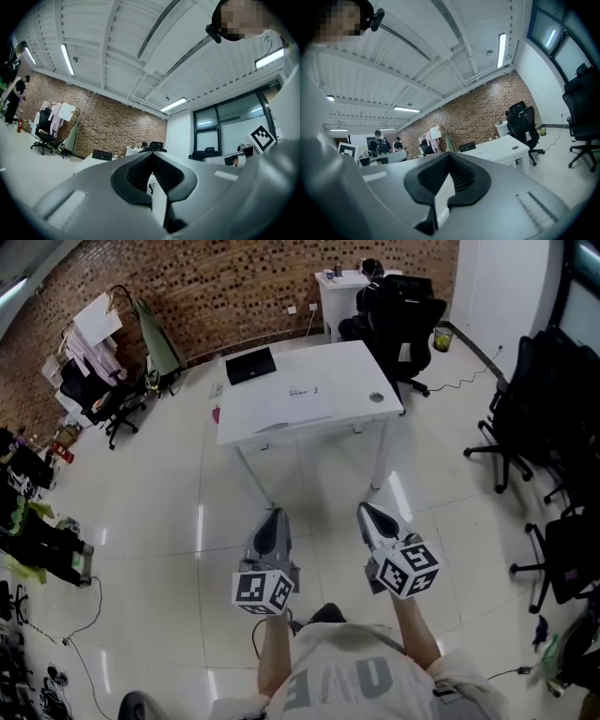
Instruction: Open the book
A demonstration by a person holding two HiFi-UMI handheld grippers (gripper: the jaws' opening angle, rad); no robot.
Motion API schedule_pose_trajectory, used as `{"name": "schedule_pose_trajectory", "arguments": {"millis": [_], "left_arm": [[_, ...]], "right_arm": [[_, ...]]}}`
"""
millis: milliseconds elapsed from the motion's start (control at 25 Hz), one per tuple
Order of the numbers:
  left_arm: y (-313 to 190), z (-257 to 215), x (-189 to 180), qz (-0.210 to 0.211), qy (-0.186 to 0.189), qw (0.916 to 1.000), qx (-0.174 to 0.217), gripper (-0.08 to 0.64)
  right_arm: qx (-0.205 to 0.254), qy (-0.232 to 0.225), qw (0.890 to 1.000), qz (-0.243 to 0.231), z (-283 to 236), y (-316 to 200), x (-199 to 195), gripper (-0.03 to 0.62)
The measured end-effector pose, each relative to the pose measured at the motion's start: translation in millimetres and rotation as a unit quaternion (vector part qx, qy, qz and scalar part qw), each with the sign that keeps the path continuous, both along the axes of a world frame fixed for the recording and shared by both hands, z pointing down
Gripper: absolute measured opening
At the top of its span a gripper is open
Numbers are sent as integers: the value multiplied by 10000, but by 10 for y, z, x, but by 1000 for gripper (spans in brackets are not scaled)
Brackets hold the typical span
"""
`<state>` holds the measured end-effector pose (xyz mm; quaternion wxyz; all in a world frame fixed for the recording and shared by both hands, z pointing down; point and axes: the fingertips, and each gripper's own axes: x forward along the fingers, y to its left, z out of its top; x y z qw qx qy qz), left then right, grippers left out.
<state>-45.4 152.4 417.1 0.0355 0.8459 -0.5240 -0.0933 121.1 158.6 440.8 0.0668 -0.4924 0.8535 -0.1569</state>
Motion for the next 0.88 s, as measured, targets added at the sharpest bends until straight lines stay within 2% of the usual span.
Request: {"name": "schedule_pose_trajectory", "arguments": {"millis": [200,480,880], "left_arm": [[350,10,16,39,-43,10000,-30,18],[688,39,12,32,-84,10000,-41,18],[861,52,-41,9,-57,10000,-39,18]], "right_arm": [[-188,-125,9997,50,105,371,26,2],[-268,-38,9996,-30,162,740,-69,2],[-285,24,9996,-65,182,931,-149,2]]}}
